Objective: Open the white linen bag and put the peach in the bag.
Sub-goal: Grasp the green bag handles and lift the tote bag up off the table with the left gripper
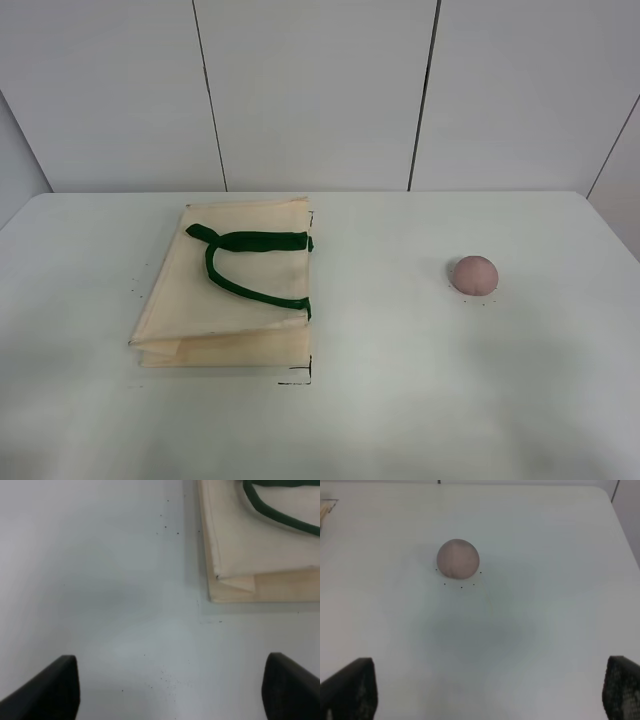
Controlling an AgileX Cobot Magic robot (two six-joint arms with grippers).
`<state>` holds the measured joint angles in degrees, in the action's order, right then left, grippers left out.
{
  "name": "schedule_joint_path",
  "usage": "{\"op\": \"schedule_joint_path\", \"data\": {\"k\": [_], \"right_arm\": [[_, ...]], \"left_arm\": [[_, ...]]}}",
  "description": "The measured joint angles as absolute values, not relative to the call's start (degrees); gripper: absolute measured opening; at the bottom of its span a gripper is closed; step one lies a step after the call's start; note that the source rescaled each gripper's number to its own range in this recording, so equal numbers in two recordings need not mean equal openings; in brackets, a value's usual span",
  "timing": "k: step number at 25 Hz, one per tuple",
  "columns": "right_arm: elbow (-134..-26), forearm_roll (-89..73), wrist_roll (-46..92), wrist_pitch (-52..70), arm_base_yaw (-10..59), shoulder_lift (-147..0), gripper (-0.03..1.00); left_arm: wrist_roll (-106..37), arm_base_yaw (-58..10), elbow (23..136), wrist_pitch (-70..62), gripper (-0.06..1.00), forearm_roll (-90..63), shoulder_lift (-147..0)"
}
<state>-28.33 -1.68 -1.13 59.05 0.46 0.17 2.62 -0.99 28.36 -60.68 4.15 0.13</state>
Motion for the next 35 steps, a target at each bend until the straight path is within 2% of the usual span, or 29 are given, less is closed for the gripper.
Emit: {"op": "schedule_joint_path", "data": {"k": [8, 11, 16, 26, 32, 35], "right_arm": [[-28.33, -1.68, -1.13, 59.05, 0.46, 0.17, 1.0], [-28.33, -1.68, -1.13, 59.05, 0.46, 0.17, 1.0], [-28.33, -1.68, -1.13, 59.05, 0.46, 0.17, 1.0], [-28.33, -1.68, -1.13, 59.05, 0.46, 0.17, 1.0], [-28.33, -1.68, -1.13, 59.05, 0.46, 0.17, 1.0], [-28.33, -1.68, -1.13, 59.05, 0.46, 0.17, 1.0]], "left_arm": [[2.62, -0.99, 29.35, -60.63, 1.0, 4.15, -0.42], [3.02, -0.99, 32.49, -60.69, 1.0, 4.15, -6.01], [3.22, -0.99, 40.9, -60.23, 1.0, 3.98, -24.92], [3.27, -0.99, 61.72, -56.32, 1.0, 3.98, -71.76], [3.57, -1.29, 75.48, -55.0, 1.0, 0.77, -91.9], [5.86, -3.57, 81.53, -54.8, 1.0, -1.35, -98.97]]}}
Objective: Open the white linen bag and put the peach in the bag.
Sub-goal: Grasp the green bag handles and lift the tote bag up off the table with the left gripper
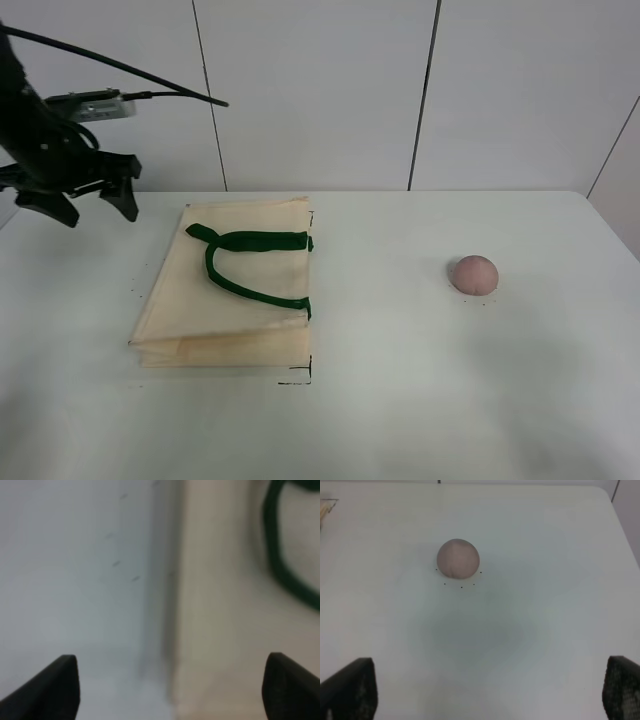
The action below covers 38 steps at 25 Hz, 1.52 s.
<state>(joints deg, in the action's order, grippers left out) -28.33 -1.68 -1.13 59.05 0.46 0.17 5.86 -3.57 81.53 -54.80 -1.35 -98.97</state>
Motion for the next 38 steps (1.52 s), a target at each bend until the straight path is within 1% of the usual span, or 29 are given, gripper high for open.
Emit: {"op": "schedule_joint_path", "data": {"k": [6, 10, 22, 33, 35, 36, 37, 38], "right_arm": [[-28.33, -1.68, -1.13, 59.05, 0.46, 0.17, 1.0], [-28.33, -1.68, -1.13, 59.05, 0.46, 0.17, 1.0], [-28.33, -1.68, -1.13, 59.05, 0.46, 0.17, 1.0], [-28.33, -1.68, -1.13, 59.05, 0.46, 0.17, 1.0], [-28.33, -1.68, -1.13, 59.05, 0.46, 0.17, 1.0], [-28.33, -1.68, -1.13, 59.05, 0.46, 0.17, 1.0], [-28.33, -1.68, -1.13, 59.05, 0.46, 0.17, 1.0], [-28.33, -1.68, -1.13, 59.05, 0.46, 0.17, 1.0]], "left_arm": [[12.77, -12.54, 91.15, -54.8, 1.0, -1.6, -109.31], [18.66, -16.35, 94.17, -54.72, 1.0, 3.3, -115.07], [23.25, -16.71, 94.3, -48.3, 1.0, 5.23, -122.1], [23.99, -17.44, 94.3, -43.97, 1.0, 5.26, -128.78], [23.99, -17.45, 94.3, -43.77, 0.96, 5.26, -129.31], [23.99, -17.45, 94.3, -43.84, 0.91, 5.3, -129.51], [23.99, -17.45, 94.3, -43.92, 0.83, 5.42, -129.66], [23.99, -17.45, 94.3, -44.19, 0.73, 5.39, -129.75]]}}
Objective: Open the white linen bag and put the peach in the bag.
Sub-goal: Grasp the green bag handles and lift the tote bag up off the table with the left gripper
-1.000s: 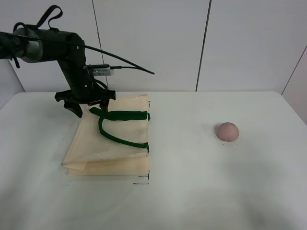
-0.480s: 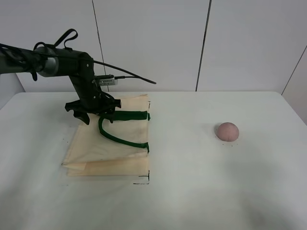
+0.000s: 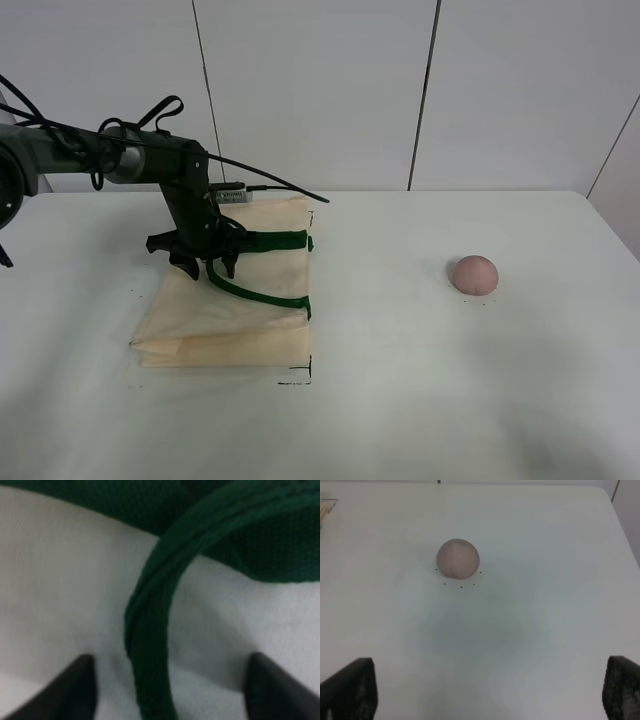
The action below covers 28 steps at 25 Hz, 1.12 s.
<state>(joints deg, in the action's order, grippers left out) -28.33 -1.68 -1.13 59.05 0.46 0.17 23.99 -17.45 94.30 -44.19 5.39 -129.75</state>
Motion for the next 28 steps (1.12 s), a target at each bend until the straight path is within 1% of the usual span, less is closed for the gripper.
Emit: {"op": "schedule_joint_path", "data": {"k": [1, 3, 5, 6, 11, 17, 23, 28], "right_arm": [[-28.33, -1.68, -1.13, 59.05, 0.46, 0.17, 1.0], [-28.33, -1.68, -1.13, 59.05, 0.46, 0.17, 1.0], [-28.33, -1.68, -1.13, 59.05, 0.46, 0.17, 1.0], [-28.33, -1.68, -1.13, 59.05, 0.46, 0.17, 1.0], [-28.33, -1.68, -1.13, 59.05, 0.46, 0.17, 1.0], [-28.33, -1.68, -1.13, 59.05, 0.46, 0.17, 1.0], [-28.33, -1.68, -1.13, 59.05, 0.46, 0.17, 1.0], [-28.33, -1.68, -1.13, 59.05, 0.46, 0.17, 1.0]], "left_arm": [[23.99, -17.45, 94.3, -44.64, 0.62, 5.39, -129.81], [24.03, -17.45, 94.33, -45.24, 0.3, 5.43, -129.81], [24.03, -17.45, 94.4, -45.52, 0.04, 5.43, -129.81], [24.03, -17.45, 94.4, -45.65, 0.0, 5.43, -129.81], [24.03, -17.45, 94.47, -47.36, 0.0, 5.43, -127.0], [23.65, -17.45, 94.47, -49.66, 0.0, 5.38, -115.35], [19.9, -17.45, 94.75, -51.88, 0.0, 5.38, -106.51], [15.72, -17.64, 99.35, -57.09, 0.0, 5.28, -104.24]]}}
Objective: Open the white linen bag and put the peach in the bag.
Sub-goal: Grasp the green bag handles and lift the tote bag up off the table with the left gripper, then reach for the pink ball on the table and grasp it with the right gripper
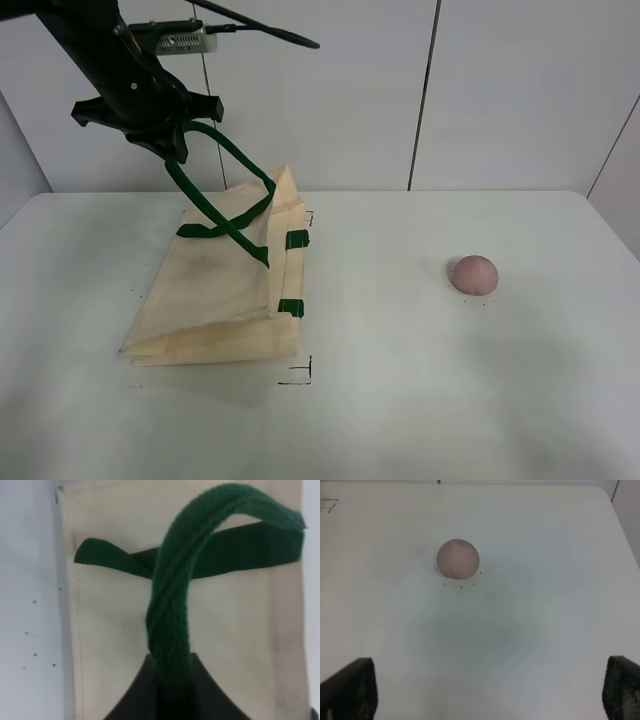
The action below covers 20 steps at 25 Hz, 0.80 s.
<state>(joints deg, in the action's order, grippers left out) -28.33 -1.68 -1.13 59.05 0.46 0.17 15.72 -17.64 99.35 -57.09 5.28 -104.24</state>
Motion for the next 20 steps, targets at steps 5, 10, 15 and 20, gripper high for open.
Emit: {"op": "schedule_joint_path", "data": {"k": [5, 10, 15, 20], "right_arm": [[-28.33, -1.68, -1.13, 59.05, 0.46, 0.17, 1.0], [-28.33, -1.68, -1.13, 59.05, 0.46, 0.17, 1.0], [-28.33, -1.68, -1.13, 59.05, 0.46, 0.17, 1.0], [-29.13, -2.0, -1.13, 57.03, 0.46, -6.5, 1.0]], "left_arm": [[13.67, -17.64, 107.11, -63.3, 0.0, 5.28, -104.24], [11.59, -17.64, 113.28, -67.64, 0.0, 2.48, -104.24], [10.8, -17.64, 114.1, -67.68, 0.0, -0.31, -104.24], [10.49, -17.86, 114.1, -67.68, 0.0, -2.49, -104.24]]}}
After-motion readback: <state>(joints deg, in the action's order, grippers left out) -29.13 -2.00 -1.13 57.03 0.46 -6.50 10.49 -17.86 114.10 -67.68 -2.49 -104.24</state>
